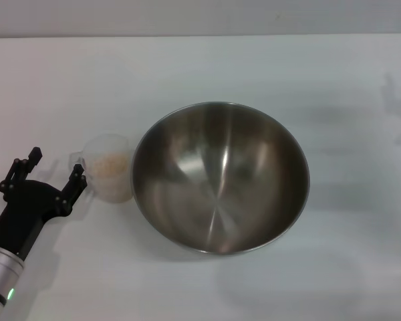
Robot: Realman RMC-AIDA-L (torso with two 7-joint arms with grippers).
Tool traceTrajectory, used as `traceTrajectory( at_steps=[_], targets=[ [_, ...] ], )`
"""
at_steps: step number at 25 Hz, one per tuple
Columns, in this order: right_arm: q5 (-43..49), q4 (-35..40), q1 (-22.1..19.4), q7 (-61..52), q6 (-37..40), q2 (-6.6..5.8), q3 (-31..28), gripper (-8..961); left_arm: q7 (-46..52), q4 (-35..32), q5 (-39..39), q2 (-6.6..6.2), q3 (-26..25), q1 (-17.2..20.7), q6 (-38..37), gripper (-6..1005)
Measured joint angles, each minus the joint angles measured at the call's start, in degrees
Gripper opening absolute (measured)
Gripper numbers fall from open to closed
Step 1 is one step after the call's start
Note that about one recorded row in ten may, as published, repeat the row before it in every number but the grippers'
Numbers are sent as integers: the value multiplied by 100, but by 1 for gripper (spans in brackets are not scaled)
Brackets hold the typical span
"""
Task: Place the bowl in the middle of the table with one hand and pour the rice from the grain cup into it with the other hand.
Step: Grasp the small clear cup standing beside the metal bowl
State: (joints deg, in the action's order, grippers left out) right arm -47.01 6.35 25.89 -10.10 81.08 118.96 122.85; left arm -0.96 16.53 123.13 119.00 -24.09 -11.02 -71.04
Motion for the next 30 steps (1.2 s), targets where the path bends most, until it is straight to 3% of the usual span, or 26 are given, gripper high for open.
traceTrajectory(
  at_steps=[18,23,25,30],
  targets=[
    [-1,35,81,0,-56,-5,34,486,71,37,-9,0,-158,-121,124,656],
    [-1,31,101,0,-58,-5,35,487,78,51,-9,0,-158,-141,127,399],
    [-1,32,101,0,-58,-5,44,487,108,52,-9,4,-158,-150,127,159],
    [1,34,101,0,-42,-5,53,487,222,61,-18,9,-221,-151,127,117]
  ],
)
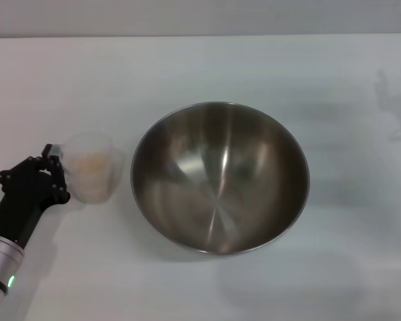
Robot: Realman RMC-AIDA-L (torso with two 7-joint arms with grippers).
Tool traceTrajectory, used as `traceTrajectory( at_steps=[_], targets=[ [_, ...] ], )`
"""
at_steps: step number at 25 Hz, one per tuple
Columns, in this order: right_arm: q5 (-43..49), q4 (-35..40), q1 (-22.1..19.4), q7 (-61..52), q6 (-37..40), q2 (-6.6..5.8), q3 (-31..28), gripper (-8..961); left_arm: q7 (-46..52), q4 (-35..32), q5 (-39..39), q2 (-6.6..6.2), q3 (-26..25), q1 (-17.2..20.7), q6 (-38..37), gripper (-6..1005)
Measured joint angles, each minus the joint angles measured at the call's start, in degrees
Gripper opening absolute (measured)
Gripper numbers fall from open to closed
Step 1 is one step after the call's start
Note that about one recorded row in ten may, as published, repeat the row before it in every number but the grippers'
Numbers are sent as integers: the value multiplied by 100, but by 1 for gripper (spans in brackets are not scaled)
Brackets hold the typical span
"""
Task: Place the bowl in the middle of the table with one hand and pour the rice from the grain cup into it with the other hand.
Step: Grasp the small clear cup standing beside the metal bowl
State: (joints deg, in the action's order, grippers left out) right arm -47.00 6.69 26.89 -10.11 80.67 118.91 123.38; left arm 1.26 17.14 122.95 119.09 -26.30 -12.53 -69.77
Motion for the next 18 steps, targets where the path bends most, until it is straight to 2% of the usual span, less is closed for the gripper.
traceTrajectory(
  at_steps=[10,18],
  targets=[
    [12,15,-22,0,31,0,-2,486,90,62,-68,-2,-144,7,-143,39],
    [16,17,-39,0,35,9,5,486,-196,93,-73,-7,-445,-168,-719,30]
  ],
)
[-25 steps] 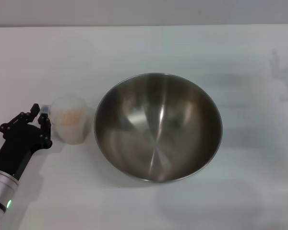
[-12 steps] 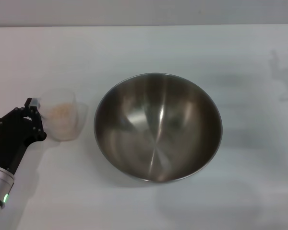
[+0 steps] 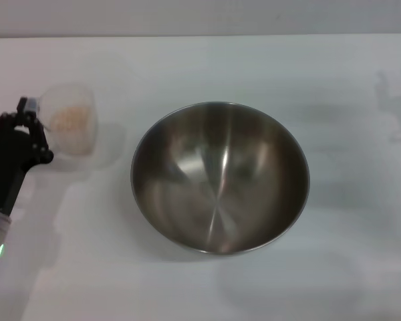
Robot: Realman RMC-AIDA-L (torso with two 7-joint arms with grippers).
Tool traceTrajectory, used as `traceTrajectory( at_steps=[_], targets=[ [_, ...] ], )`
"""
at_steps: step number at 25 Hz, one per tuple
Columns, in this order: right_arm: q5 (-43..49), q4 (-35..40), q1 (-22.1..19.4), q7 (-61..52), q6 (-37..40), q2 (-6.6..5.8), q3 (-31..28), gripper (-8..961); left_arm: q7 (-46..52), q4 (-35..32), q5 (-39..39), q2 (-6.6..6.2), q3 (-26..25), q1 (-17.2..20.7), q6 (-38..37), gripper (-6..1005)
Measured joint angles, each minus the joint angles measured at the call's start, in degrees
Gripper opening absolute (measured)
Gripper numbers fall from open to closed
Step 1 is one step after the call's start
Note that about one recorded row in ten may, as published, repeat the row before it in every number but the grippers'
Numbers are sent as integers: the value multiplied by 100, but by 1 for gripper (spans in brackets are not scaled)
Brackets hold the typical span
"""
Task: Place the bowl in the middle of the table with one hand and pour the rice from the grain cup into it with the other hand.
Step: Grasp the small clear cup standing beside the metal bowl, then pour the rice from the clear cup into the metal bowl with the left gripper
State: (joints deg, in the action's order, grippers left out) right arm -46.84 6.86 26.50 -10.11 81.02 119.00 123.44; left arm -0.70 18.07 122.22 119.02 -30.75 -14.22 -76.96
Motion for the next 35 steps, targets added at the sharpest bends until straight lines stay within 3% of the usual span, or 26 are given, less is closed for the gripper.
traceTrajectory(
  at_steps=[5,6,11,12,13,18,28,35],
  targets=[
    [0,-12,16,0,2,0,-21,487,-1272,53,115,6,164,-173,-568,30],
    [0,-14,16,0,2,0,-32,487,-2120,94,155,7,380,-279,-842,30],
    [0,-34,40,0,2,-8,-50,487,-3318,124,163,9,752,-497,-1145,31],
    [0,-37,43,0,2,-11,-50,487,-4216,140,164,11,1059,-643,-1239,31],
    [0,-43,46,0,2,-13,-50,487,-4216,140,164,11,1059,-643,-1239,31],
    [0,-48,22,222,2,-16,-50,486,-6783,202,229,15,1836,-903,-1223,30],
    [0,-51,28,365,8,-12,-50,486,-9082,272,527,15,1914,-983,-1008,31],
    [0,-49,55,406,11,-18,-49,487,-10120,287,687,15,1913,-1002,-1045,29]
  ],
)
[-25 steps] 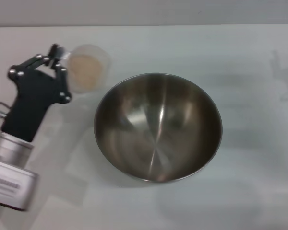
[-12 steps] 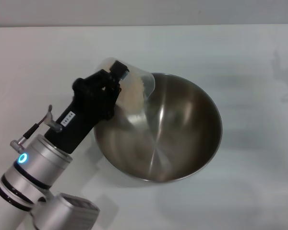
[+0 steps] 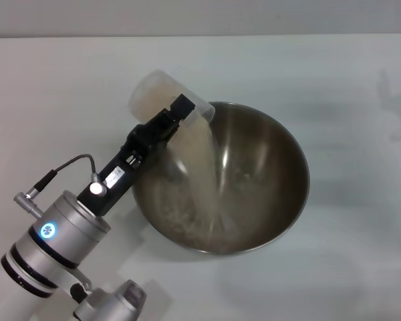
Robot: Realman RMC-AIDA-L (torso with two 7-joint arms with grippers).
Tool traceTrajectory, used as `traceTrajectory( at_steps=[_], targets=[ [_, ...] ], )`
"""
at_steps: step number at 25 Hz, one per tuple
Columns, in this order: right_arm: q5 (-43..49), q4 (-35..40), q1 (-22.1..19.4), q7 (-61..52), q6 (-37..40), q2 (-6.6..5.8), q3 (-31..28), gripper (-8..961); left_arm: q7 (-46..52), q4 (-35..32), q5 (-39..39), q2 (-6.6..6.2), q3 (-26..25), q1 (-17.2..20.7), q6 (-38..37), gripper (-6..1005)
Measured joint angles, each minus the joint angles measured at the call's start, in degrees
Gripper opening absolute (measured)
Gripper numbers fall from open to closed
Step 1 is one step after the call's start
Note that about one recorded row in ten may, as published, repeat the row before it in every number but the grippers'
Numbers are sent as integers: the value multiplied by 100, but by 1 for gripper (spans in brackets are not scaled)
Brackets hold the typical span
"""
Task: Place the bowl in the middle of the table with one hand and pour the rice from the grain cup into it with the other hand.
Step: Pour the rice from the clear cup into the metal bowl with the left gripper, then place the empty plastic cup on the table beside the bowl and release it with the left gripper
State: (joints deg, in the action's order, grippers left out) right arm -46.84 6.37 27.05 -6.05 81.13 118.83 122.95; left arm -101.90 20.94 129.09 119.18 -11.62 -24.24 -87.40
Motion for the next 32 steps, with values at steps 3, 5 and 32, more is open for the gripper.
traceTrajectory(
  at_steps=[3,5,32],
  targets=[
    [0,14,2,40,0,0,0,487,-302,23,40,0,2,-23,-2,30],
    [-6,16,2,42,0,0,0,487,-487,27,48,0,1,-36,1,30],
    [-37,43,-101,42,357,26,0,486,-1747,214,116,1,-67,-10,520,38]
  ],
)
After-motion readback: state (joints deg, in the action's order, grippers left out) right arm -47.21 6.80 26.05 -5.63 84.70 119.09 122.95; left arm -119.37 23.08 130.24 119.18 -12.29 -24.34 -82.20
